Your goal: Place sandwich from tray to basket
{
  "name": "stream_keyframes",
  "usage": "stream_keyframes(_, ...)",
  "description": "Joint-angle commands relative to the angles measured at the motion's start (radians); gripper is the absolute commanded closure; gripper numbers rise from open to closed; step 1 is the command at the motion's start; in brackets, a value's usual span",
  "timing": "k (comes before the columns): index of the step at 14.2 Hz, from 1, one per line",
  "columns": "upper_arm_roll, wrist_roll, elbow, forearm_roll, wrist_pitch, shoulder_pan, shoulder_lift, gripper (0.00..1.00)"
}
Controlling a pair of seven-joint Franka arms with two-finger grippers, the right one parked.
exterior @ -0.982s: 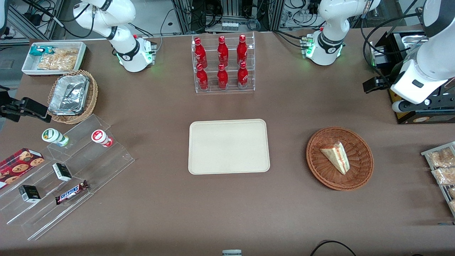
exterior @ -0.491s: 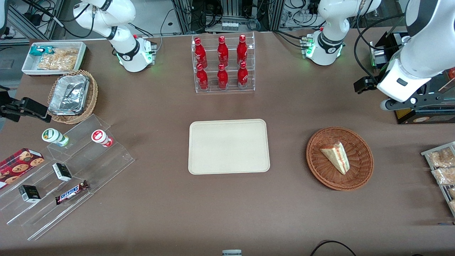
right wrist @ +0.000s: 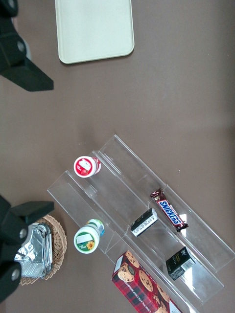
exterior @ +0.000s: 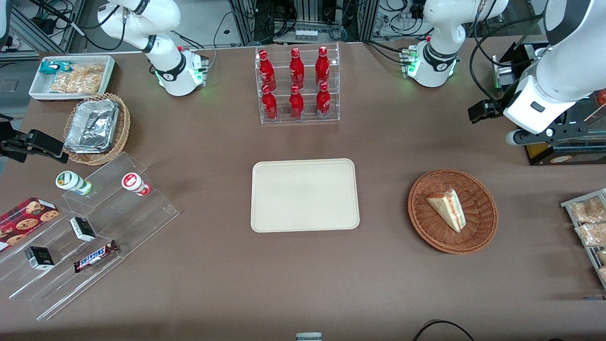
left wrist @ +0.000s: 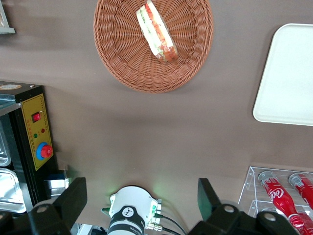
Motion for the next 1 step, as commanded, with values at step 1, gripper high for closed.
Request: stream_keyframes(1,0.004,-0.011,0.009,-0.018,0.004,0.0,-0.002,0.0)
